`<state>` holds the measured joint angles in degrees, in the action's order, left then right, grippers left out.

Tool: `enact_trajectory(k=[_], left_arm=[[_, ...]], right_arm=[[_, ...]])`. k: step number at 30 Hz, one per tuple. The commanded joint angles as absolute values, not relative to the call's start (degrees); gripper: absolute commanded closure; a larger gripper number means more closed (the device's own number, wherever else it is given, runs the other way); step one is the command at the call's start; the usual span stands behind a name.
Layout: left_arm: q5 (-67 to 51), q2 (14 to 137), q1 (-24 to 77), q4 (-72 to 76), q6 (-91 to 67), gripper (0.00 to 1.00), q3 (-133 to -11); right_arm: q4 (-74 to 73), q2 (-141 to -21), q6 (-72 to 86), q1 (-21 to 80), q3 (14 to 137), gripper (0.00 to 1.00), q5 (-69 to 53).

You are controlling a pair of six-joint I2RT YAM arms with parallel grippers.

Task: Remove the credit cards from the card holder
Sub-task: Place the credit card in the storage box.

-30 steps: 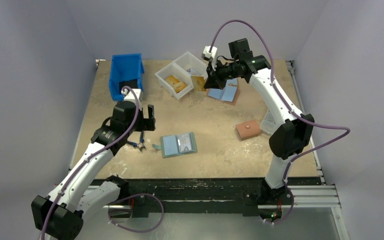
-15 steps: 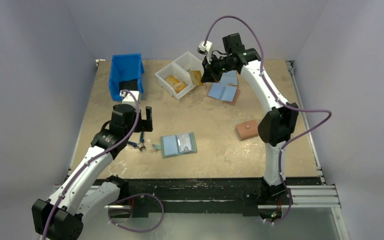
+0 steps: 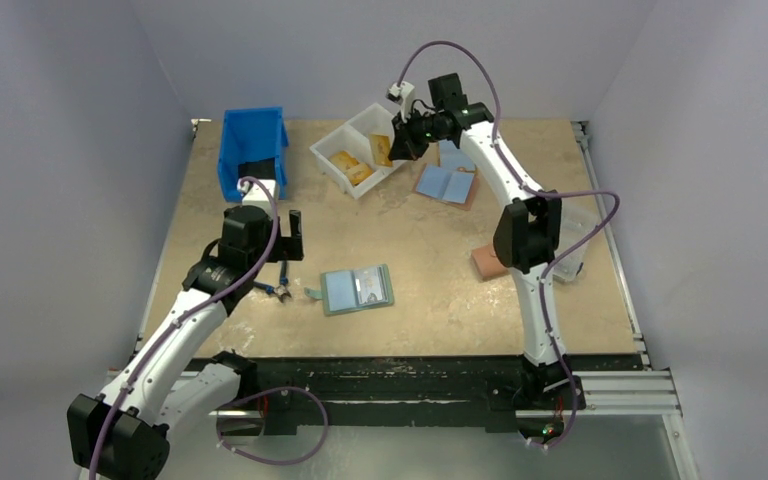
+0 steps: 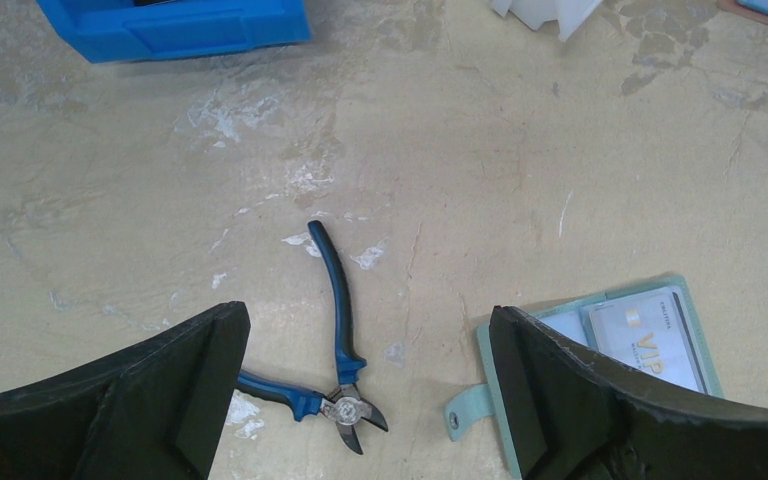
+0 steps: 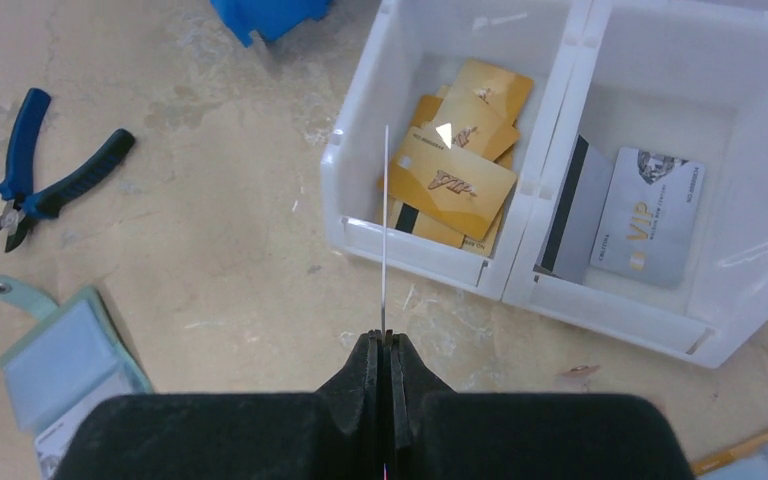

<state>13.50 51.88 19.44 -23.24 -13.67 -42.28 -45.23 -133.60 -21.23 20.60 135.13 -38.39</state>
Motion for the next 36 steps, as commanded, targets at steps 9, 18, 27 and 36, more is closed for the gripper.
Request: enact_trajectory(k=[9,18,27,36], left_arm=[[13.14,52.32,18.28,-20.92,-12.3,0.02,-42.42],[12.83,52.35,18.19,-20.84,-12.24,0.02,-42.37],[12.83,52.43,18.14,-20.9,-12.24,0.02,-42.36],[12.94,52.47,18.11,-20.91,-12.22,0.02,-42.44]], right_arm=[[-34.13,-141.06,-12.94,25.87,142.29,1.0,-29.28],[-32.58,-144.5,-11.9,27.92,144.27,1.0,-24.19],[-30.52,-147.04,-9.1,28.19,143.64,0.95,-28.15],[-27.31,-148.7,-4.58,28.29,141.77,0.7,-29.69]])
